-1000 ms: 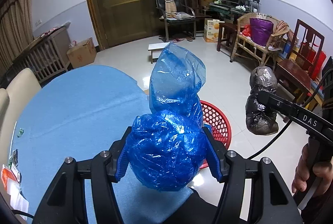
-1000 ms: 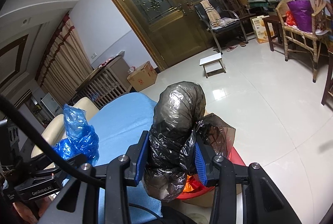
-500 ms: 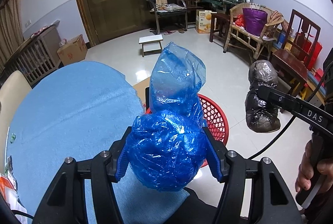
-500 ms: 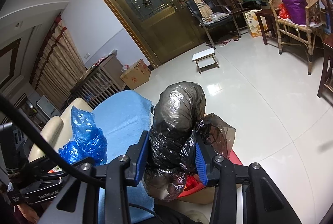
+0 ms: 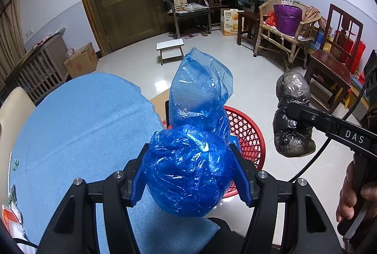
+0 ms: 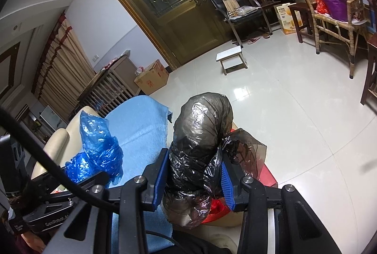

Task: Collect trash
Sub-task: 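Carry the blue bag in the left gripper while the right carries the black bag over the basket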

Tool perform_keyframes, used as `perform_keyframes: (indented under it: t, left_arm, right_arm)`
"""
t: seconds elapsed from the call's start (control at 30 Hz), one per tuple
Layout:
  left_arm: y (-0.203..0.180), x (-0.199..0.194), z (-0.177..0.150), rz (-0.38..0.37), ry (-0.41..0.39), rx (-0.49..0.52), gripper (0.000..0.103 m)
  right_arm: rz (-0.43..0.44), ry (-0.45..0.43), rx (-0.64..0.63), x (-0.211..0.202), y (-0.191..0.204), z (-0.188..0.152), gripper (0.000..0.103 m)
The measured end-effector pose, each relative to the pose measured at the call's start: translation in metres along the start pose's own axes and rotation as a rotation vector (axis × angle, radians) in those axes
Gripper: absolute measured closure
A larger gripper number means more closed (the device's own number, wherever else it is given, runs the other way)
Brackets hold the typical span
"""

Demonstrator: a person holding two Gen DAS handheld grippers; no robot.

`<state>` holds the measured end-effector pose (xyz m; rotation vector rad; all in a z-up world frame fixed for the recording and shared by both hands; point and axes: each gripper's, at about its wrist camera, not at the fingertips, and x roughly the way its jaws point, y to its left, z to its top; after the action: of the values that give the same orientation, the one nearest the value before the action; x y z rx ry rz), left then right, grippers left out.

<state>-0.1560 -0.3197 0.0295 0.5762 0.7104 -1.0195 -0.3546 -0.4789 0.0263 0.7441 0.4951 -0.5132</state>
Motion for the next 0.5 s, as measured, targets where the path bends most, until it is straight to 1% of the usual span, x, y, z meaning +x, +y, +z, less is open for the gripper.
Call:
perform_keyframes:
  t: [0.5]
  left_arm:
    - [0.002,0.033,0.008,-0.022,0.042,0.006,0.038]
  right_arm:
    - [-0.015,0.049,0.008,0.03,-0.007,0.002,0.059]
